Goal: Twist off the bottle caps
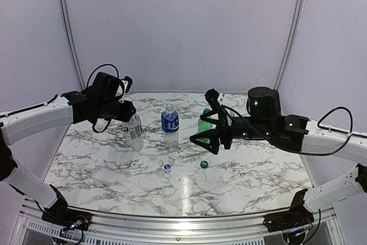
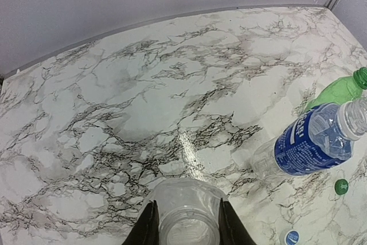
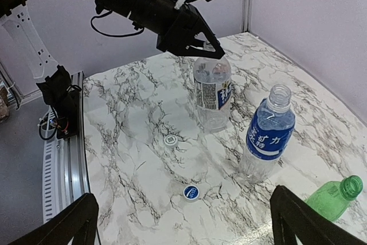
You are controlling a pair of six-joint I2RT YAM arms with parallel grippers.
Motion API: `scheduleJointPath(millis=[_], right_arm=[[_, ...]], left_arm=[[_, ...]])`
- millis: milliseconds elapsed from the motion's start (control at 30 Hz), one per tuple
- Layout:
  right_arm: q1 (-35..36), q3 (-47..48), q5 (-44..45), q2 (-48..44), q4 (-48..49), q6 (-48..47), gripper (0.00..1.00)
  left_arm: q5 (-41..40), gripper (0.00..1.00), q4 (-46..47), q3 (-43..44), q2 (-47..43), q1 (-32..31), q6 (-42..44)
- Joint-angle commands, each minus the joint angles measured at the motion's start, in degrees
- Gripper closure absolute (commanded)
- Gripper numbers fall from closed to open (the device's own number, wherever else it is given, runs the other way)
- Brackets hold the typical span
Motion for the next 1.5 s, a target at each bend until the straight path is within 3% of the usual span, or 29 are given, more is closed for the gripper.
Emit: scheduleJointPath(millis=[0,67,200,467,600,933,1200,1467], right_arm=[[-0.55,-0.06,1.54,-0.83,-0.16,0.8,0.01],[-0.55,-0.02,1.63,-0.73,-0.16,0.8,0.02],[-0.6,0.19,2.01,-0.55,-0.46,0.78,0.02],[-0.66,0.89,3.54,-0.8,-1.66,1.01,0.02],[-0.75,1.17,6.39,-1.7,-2.99,2.4,0.02],[-4.7,3.1,23.71,-6.85,-11.71,8.41,0.02],[-15.03,3.45,24.2,-12.05,-14.17,7.51,0.01],[-18.5,1.82,25.52,-13.57,-13.96,4.18,0.01]], left_arm=[[-0.57,1.0,3.16,0.08,1.52,0.78,-0.59],[-0.35,0.98,3.37,-0.36,2.06,1.01,-0.6],[0.42,0.83,3.5,-0.99,2.71,1.7,-0.65],[2.28,0.35,3.41,-1.23,2.14,2.78,-1.04],[2.4,0.02,3.41,-1.85,-0.77,3.0,-0.68],[-2.39,0.01,3.41,-7.61,-16.2,4.74,-1.11],[-1.83,0.01,3.76,-12.9,-27.45,9.56,-1.43],[1.59,0.01,6.7,-16.87,-37.26,12.47,0.68]])
